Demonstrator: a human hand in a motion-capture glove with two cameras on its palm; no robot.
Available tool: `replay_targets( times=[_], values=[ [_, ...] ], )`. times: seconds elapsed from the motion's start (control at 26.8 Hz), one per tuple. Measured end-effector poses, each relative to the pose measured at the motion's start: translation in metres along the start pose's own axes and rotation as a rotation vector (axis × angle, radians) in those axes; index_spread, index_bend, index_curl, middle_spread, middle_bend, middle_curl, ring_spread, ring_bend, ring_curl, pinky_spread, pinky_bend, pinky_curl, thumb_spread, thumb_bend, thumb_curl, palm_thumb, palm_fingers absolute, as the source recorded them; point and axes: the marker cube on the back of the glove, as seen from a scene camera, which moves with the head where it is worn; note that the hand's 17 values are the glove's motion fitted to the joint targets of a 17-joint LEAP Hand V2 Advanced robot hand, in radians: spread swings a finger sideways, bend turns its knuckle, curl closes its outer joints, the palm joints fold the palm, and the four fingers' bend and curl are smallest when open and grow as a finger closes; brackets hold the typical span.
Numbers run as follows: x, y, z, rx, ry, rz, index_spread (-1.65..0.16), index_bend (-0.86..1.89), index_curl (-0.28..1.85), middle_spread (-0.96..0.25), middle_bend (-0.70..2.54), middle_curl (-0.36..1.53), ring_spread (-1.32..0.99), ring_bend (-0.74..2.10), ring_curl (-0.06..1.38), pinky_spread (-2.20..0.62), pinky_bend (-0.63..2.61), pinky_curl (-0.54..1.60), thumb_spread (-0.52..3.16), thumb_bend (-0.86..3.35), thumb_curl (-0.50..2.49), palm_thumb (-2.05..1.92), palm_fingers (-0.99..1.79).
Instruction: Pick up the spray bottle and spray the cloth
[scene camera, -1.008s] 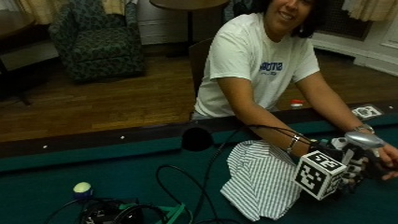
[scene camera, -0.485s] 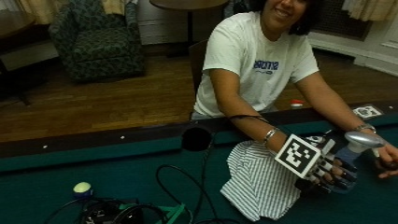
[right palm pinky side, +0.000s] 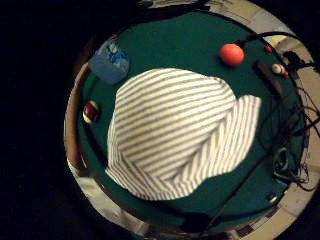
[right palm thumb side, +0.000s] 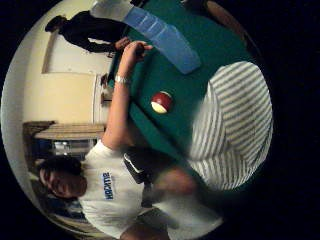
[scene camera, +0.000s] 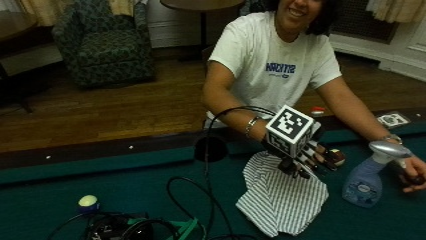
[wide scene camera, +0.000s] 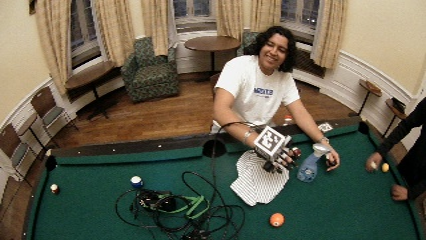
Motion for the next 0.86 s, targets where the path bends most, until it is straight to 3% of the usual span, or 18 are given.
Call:
replay_targets(
  times=[0.41, 0.86],
  values=[
    [-0.009, 0.067, -0.059, -0.011, 0.290, -0.121, -0.31, 0.19, 0.47, -0.19, 0.44, 0.46, -0.18, 0.44, 0.41, 0.04, 0.13, 0.18, 0.95, -0.03, 0.45, 0.72, 1.14],
    [-0.019, 0.086, -0.080, -0.033, 0.260, -0.195, -0.31, 0.19, 0.47, -0.19, 0.44, 0.46, -0.18, 0.44, 0.41, 0.04, 0.13, 0.18, 0.95, -0.03, 0.45, 0.72, 1.14]
  ],
)
